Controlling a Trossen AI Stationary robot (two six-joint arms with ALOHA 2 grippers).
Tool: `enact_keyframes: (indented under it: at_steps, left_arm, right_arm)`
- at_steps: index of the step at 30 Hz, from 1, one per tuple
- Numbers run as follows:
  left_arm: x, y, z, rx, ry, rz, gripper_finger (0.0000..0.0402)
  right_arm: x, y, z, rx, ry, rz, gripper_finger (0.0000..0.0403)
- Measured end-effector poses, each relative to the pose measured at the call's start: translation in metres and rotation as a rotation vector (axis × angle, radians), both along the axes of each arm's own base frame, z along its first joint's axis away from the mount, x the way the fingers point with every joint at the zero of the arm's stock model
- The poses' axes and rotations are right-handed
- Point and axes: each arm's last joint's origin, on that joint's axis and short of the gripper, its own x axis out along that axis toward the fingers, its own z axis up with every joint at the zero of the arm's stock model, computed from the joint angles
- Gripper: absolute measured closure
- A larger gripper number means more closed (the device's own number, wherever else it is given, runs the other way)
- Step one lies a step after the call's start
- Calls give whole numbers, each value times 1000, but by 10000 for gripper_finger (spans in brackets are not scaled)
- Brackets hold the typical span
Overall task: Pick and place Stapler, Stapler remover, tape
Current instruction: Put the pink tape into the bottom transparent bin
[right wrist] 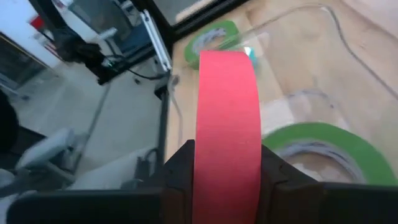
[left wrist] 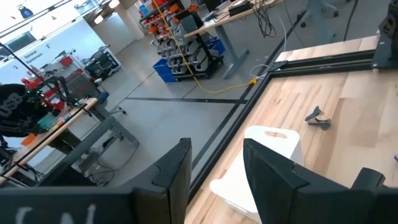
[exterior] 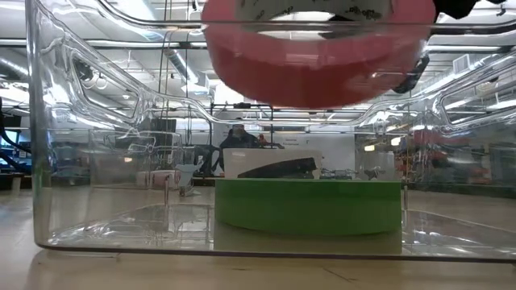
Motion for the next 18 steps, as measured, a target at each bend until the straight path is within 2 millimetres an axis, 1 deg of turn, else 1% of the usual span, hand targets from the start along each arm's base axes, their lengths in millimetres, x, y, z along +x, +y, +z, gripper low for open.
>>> enact_keyframes:
  at_steps: [6,16,18]
  left_arm:
    - [0,0,0,0,1,-1,253]
    - [0,0,0,0,2,-2,259]
    - [0,0,0,-3,3,-6,259]
  right_arm:
    - [1,1,-4,19,16,2,316]
    - [1,1,-5,36,28,11,315]
    - [1,1,-5,33,25,4,296]
